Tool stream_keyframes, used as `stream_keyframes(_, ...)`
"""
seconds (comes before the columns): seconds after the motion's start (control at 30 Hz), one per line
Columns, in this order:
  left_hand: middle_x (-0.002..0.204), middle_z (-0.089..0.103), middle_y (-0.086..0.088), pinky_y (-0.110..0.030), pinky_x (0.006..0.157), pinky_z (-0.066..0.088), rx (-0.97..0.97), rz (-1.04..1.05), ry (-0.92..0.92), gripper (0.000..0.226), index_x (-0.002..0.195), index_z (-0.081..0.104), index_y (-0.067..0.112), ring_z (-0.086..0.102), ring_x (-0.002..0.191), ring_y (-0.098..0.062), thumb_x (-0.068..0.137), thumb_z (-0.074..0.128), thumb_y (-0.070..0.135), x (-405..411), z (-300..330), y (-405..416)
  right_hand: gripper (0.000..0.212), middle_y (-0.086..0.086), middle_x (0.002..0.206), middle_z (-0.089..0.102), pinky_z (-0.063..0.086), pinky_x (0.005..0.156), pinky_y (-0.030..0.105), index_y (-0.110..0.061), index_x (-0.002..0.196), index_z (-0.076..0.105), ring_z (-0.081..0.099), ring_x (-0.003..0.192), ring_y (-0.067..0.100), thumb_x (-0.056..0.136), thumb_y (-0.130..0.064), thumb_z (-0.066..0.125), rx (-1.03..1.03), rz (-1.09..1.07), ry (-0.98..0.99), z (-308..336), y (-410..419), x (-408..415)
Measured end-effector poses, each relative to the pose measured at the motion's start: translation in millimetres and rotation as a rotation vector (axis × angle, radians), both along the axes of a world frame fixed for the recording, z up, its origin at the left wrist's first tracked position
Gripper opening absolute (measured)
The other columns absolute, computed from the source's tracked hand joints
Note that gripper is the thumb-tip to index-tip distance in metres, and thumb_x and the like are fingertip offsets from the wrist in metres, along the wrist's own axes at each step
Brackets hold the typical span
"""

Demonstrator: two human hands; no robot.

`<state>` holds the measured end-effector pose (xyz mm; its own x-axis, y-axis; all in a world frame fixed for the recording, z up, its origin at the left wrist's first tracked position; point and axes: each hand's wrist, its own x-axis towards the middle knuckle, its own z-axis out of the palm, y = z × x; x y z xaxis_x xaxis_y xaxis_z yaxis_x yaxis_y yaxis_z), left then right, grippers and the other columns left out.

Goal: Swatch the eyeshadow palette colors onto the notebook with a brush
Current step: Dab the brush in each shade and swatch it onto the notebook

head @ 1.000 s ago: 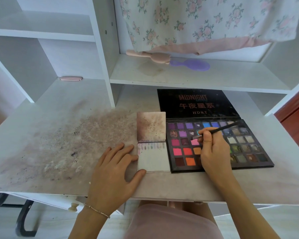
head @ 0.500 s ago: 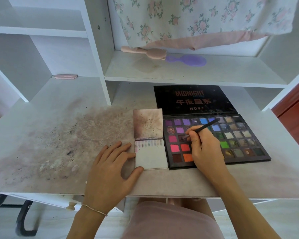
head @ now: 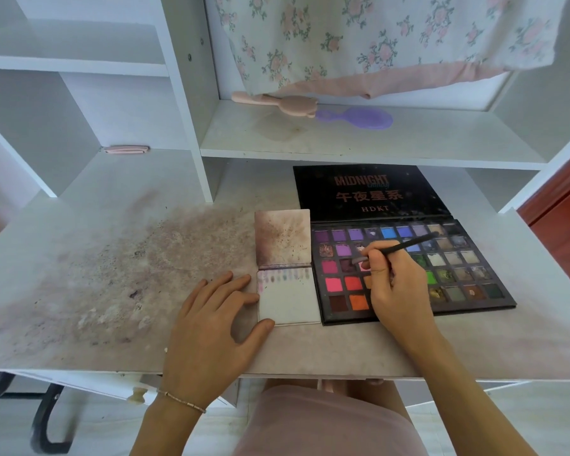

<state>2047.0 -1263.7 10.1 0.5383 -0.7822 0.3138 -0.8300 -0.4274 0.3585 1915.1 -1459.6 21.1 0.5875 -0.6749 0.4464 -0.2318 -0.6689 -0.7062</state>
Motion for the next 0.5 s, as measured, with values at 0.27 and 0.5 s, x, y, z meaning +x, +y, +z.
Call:
stream_keyframes(0.27,0.111,0.067,0.0,-0.046,0.102,0.032,0.0,0.001,-0.001,0.043,0.09,0.07,0.018,0.058,0.112,-0.022,0.075,0.048,0.052,0.8,-1.4,0.9,0.01,-0.018,0.072,0.054,0.044,0.057,0.008,-0.027,0.086,0.051,0.059,0.07,0.002,0.087,-0.018,0.048,0.1,0.244,-0.052,6.3,36.8,17.4)
stream_keyframes(0.5,0.112,0.067,0.002,-0.044,0.103,0.033,0.027,0.002,0.006,0.042,0.09,0.07,0.021,0.058,0.113,-0.021,0.075,0.047,0.053,1.6,-2.4,0.6,0.015,0.0,0.075,0.066,0.049,0.059,0.026,-0.027,0.082,0.056,0.06,0.068,0.015,0.087,-0.013,0.058,0.179,0.307,0.015,3.4,50.6,34.3)
